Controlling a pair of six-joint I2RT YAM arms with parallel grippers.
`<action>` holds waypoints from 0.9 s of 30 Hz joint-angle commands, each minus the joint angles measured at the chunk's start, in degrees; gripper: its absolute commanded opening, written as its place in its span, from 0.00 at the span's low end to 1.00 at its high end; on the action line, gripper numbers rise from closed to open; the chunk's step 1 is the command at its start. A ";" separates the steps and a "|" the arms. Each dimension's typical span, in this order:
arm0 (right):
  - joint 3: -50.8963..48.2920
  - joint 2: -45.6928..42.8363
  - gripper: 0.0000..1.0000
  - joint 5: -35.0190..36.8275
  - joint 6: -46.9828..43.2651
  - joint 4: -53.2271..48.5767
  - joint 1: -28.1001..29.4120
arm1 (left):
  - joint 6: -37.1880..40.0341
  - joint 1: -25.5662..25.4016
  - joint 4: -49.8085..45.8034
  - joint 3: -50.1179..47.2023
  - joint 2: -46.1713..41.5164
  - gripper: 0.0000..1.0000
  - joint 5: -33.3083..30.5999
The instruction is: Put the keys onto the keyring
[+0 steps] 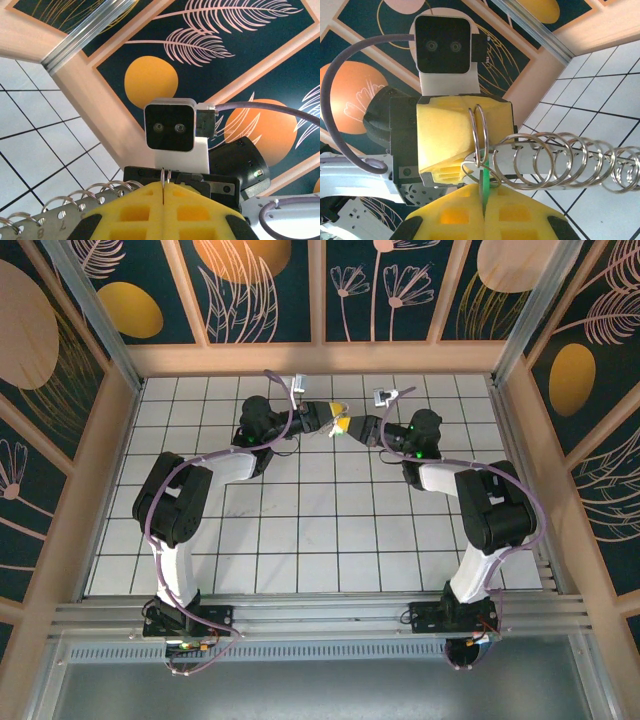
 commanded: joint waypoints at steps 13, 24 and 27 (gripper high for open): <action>-3.64 -6.79 0.34 -0.75 -3.33 -3.14 -2.46 | -1.19 -0.24 6.28 -1.65 -0.93 0.00 -1.54; -7.21 -18.46 0.38 13.48 -4.50 -10.23 -6.52 | -5.65 -1.45 13.68 -5.79 -2.47 0.00 -7.41; -5.35 -16.66 0.38 15.77 -1.36 -7.11 -6.02 | -6.75 -2.30 14.57 -6.53 -3.15 0.00 -10.14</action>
